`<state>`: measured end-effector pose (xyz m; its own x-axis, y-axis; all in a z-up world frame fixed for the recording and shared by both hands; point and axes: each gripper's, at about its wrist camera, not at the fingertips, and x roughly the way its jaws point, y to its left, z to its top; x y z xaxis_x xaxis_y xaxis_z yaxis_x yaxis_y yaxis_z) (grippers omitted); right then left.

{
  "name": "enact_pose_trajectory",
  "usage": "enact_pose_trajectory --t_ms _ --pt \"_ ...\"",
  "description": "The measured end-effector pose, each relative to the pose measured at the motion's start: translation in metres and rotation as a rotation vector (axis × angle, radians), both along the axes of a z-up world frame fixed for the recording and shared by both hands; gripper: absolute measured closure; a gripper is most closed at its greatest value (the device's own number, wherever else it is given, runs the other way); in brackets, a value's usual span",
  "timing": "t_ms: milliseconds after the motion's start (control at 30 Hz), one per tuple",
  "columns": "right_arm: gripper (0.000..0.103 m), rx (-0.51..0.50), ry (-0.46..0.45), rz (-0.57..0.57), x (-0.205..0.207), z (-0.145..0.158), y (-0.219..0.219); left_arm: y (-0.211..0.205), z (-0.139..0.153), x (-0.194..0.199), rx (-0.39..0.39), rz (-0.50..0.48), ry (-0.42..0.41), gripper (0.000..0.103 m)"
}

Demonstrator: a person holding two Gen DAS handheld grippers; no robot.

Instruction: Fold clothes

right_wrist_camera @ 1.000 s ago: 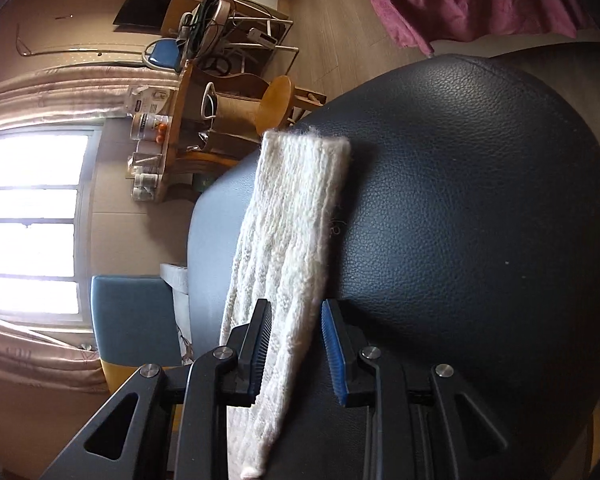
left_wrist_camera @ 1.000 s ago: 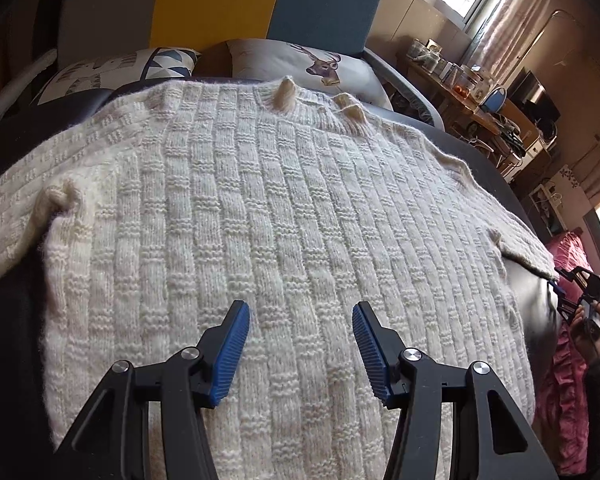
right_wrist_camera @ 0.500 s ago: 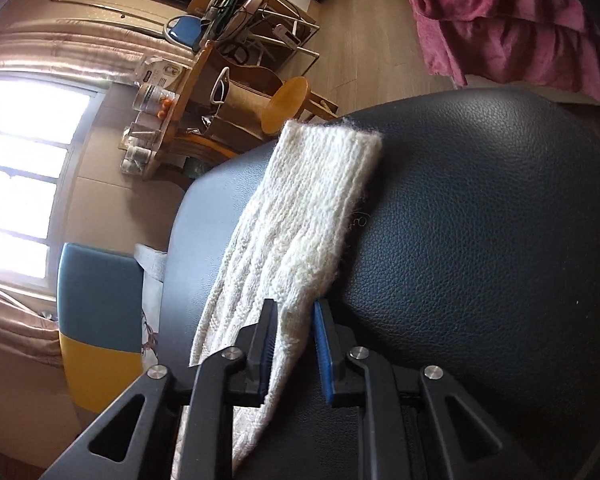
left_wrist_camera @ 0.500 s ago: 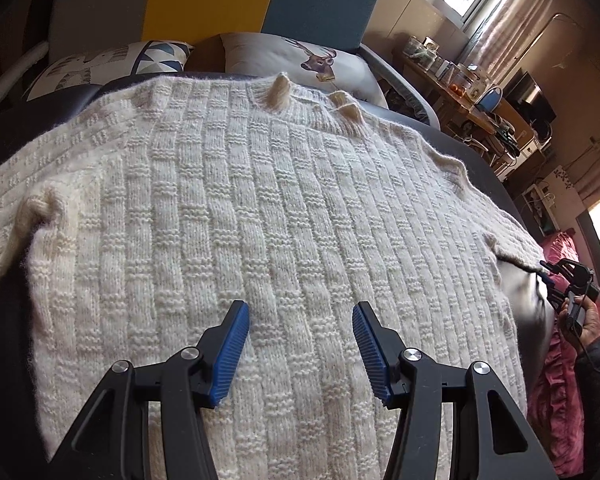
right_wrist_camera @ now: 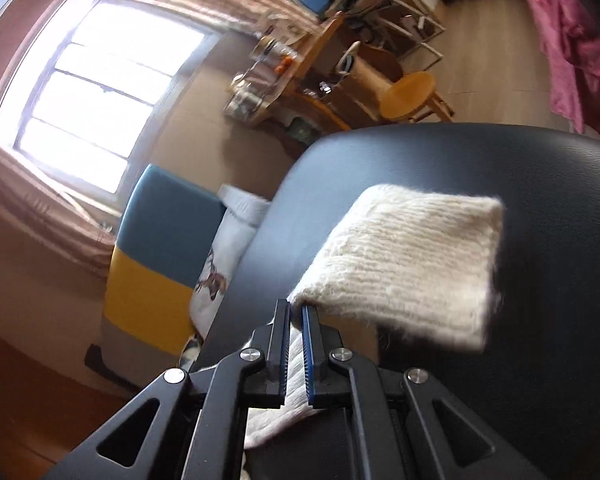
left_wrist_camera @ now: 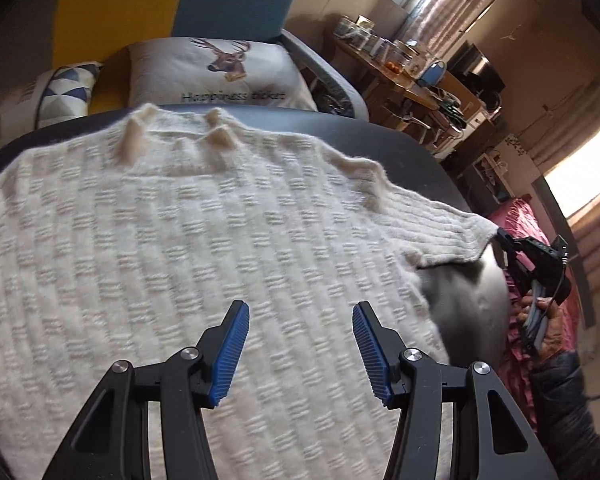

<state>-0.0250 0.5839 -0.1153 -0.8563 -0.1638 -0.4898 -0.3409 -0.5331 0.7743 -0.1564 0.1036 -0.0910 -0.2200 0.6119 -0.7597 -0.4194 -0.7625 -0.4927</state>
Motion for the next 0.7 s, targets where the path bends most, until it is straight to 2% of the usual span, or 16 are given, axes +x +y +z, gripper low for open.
enact_pose_trajectory --t_ms 100,200,300,333,367,533,600,667,700 --pt "0.100 0.085 -0.021 0.125 -0.018 0.005 -0.037 0.048 0.005 -0.015 0.089 -0.052 -0.075 0.046" --pt "0.100 0.170 -0.066 0.188 -0.025 0.005 -0.066 0.098 0.008 -0.022 0.098 -0.089 -0.106 0.046" --pt "0.097 -0.105 0.025 0.066 0.005 -0.013 -0.051 0.134 0.017 -0.016 0.067 -0.143 -0.061 0.046" --pt "0.091 -0.163 0.024 0.016 0.017 -0.019 -0.045 0.144 0.020 -0.012 0.059 -0.170 -0.046 0.046" --pt "0.076 -0.192 0.011 -0.046 0.031 -0.023 -0.039 0.150 0.021 -0.008 0.054 -0.190 -0.033 0.046" --pt "0.074 -0.268 -0.018 -0.386 0.093 -0.037 0.008 0.162 0.014 0.012 0.003 -0.264 -0.009 0.046" --pt "0.070 -0.303 -0.055 -0.447 0.101 -0.048 0.028 0.159 0.007 0.014 -0.013 -0.274 -0.009 0.046" --pt "0.070 -0.334 -0.082 -0.477 0.097 -0.059 0.045 0.156 0.001 0.015 -0.025 -0.271 -0.015 0.046" --pt "0.074 -0.351 -0.084 -0.483 0.093 -0.065 0.052 0.154 -0.001 0.015 -0.028 -0.266 -0.020 0.046"
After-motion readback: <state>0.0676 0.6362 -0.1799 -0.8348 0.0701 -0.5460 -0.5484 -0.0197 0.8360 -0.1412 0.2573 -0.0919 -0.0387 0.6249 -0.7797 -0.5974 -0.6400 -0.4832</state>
